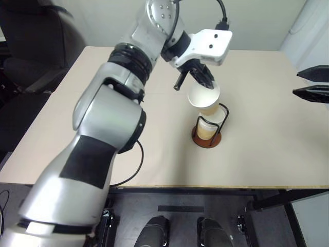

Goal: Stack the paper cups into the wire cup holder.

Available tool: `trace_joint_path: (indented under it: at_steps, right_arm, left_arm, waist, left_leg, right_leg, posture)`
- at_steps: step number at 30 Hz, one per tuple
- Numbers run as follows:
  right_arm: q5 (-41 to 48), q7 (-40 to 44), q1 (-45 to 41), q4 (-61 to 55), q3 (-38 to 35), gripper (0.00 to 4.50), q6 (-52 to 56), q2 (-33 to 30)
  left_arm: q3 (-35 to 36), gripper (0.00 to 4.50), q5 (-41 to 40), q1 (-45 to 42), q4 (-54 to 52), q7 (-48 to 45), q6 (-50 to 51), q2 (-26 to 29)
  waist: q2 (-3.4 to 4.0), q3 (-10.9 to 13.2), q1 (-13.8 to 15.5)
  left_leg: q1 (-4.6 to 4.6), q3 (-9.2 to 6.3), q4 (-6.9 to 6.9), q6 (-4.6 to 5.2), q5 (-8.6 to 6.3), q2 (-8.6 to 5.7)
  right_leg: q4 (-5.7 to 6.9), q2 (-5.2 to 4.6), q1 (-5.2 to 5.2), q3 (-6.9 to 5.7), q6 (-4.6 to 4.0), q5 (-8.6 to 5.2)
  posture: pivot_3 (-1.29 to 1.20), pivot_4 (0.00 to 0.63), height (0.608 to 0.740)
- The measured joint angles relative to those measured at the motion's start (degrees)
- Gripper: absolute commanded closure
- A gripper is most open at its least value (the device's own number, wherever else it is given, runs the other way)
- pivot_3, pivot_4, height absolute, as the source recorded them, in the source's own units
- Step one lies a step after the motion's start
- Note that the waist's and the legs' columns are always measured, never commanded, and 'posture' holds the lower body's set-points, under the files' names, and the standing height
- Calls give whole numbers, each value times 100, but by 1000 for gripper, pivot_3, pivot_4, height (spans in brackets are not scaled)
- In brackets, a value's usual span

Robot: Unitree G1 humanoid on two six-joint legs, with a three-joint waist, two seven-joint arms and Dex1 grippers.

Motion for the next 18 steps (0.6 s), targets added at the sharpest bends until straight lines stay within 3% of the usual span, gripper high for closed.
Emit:
trace_joint_path:
  at_steps: [18]
  right_arm:
    - [152,-185,216,-175,-193,1856,34,-77]
  left_arm:
    - [343,4427,428,125,14,-32,3,-285]
  waist:
    - [0,0,10]
  left_leg:
    - [0,4,16,9,-3,1]
  right_leg:
    - [5,-4,4,2,9,2]
  posture:
    - [0,150,740]
